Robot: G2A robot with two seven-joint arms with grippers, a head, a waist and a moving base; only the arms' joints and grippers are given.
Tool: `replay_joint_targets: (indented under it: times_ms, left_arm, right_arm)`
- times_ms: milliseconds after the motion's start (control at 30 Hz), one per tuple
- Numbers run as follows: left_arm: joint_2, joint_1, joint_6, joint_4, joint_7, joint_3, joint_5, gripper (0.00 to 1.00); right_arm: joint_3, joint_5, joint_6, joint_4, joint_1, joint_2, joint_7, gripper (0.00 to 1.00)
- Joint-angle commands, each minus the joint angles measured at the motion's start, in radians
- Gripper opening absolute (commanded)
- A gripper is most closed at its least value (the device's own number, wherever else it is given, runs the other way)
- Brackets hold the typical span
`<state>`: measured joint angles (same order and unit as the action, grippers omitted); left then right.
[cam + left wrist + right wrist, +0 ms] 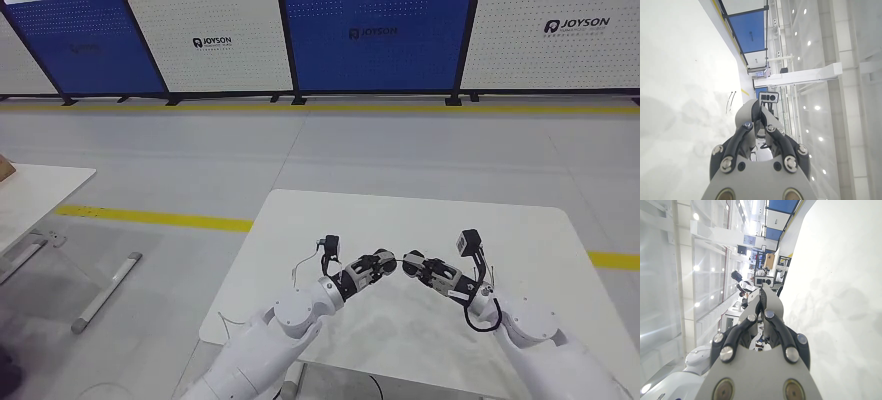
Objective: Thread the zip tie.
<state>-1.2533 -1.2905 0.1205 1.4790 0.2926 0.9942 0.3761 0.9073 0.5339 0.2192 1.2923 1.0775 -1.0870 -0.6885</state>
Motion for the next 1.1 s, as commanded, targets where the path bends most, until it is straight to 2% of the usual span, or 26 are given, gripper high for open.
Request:
replay_joint_targets:
  times_ms: [0, 300, 367, 500, 633, 700, 833, 1067]
  left_arm:
    - [0.000, 0.001, 0.000, 0.000, 0.001, 0.000, -0.004, 0.00]
    - [0.001, -0.004, -0.002, 0.007, 0.008, -0.003, -0.030, 0.00]
    - [0.002, -0.006, 0.000, 0.009, 0.010, -0.002, -0.033, 0.09]
    - [0.003, -0.012, 0.006, 0.014, 0.016, 0.004, -0.028, 0.20]
    - [0.005, -0.018, 0.011, 0.020, 0.024, 0.012, -0.026, 0.17]
    - [0.005, -0.020, 0.012, 0.022, 0.025, 0.013, -0.027, 0.09]
    - [0.006, -0.023, 0.016, 0.024, 0.025, 0.016, -0.026, 0.00]
    - [0.007, -0.028, 0.024, 0.028, 0.028, 0.020, -0.027, 0.00]
  right_arm:
    - [0.000, 0.000, 0.000, 0.000, 0.000, 0.000, 0.000, 0.00]
    - [0.000, 0.000, 0.000, 0.000, 0.000, 0.000, 0.000, 0.00]
    - [0.000, 0.000, 0.000, 0.000, 0.000, 0.000, 0.000, 0.00]
    - [0.000, 0.000, 0.000, 0.000, 0.000, 0.000, 0.000, 0.00]
    - [0.000, 0.000, 0.000, 0.000, 0.000, 0.000, 0.000, 0.00]
    - [0.000, 0.000, 0.000, 0.000, 0.000, 0.000, 0.000, 0.00]
    - [0.000, 0.000, 0.000, 0.000, 0.000, 0.000, 0.000, 0.00]
    - [0.000, 0.000, 0.000, 0.000, 0.000, 0.000, 0.000, 0.00]
